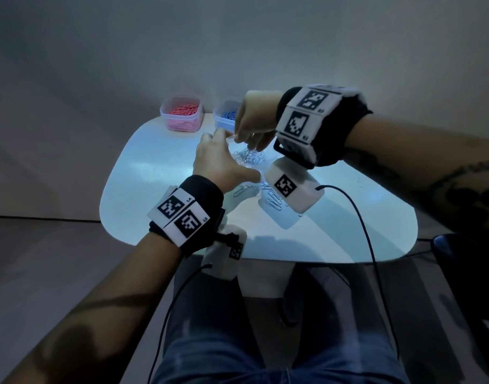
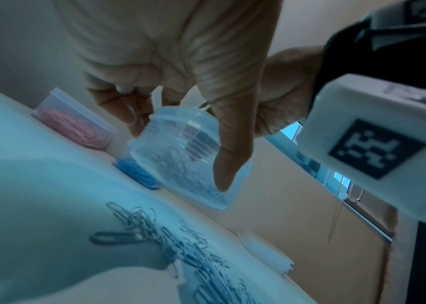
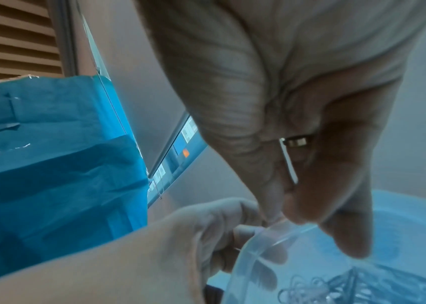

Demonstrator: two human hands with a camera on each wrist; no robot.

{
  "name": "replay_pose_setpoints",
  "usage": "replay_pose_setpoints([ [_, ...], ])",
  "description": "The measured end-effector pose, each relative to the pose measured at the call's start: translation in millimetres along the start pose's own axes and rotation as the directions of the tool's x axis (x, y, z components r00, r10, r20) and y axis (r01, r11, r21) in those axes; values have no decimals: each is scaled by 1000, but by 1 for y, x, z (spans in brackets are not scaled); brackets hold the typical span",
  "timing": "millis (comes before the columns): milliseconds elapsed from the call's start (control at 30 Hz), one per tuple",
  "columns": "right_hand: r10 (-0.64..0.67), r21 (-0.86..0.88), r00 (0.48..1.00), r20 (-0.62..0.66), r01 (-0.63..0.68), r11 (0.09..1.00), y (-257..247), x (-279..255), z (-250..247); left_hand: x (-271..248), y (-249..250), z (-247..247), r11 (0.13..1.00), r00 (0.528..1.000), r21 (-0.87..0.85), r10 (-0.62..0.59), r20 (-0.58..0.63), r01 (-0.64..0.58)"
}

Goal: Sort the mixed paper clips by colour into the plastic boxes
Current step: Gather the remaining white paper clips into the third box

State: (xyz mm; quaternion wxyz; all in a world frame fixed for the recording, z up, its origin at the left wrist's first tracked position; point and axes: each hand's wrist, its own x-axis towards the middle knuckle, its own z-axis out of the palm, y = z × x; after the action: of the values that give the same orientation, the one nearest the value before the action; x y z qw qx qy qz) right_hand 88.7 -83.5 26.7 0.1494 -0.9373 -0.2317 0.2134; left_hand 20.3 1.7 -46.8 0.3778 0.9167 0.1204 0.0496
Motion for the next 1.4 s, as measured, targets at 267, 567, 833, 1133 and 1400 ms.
replay_pose_setpoints([
  [267, -11, 374, 997, -78, 40, 927, 13, -14, -7, 4, 0, -6, 999, 999, 30, 39, -30, -38],
  [567, 74, -103, 996, 47, -69, 992, 71, -2, 29, 16, -48, -46, 968, 981, 159, -191, -48, 196],
  [833, -157, -323, 940, 304, 257, 911, 54, 1, 77, 13, -47, -47, 945, 975, 246, -224, 10, 215],
  [1133, -185, -253, 972, 147, 218, 943, 112, -38, 47, -38, -11, -27, 937, 982, 341, 11, 190, -76],
  [1400, -19, -165, 980, 201, 53, 985, 102, -33, 57, -22, 14, 18, 940, 865, 337, -211, 455, 53],
])
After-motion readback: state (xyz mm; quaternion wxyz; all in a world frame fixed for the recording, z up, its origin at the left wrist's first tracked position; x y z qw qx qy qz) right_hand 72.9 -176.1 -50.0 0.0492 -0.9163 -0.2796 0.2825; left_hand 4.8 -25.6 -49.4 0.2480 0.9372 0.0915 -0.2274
